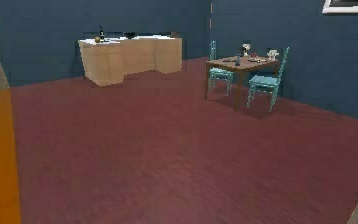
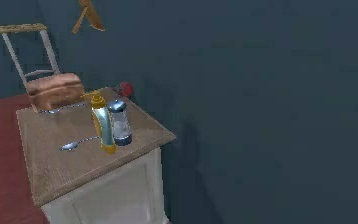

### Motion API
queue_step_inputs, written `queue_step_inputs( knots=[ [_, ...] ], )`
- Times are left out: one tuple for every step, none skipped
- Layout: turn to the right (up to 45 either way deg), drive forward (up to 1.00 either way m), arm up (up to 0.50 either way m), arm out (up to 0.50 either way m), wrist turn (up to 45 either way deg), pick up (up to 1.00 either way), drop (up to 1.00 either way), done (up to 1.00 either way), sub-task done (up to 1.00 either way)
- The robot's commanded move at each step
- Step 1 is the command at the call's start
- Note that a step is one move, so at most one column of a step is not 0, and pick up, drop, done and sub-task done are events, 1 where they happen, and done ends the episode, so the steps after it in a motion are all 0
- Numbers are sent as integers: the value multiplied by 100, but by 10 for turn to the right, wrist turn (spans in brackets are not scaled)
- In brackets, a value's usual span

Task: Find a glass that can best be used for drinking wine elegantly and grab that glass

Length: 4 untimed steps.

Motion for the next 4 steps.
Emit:
queue_step_inputs(
  knots=[
    [-150,0,0,0,0,0,0,0,0],
    [450,0,0,0,0,0,0,0,0],
    [450,0,0,0,0,0,0,0,0],
    [180,0,0,0,0,0,0,0,0]
  ],
)
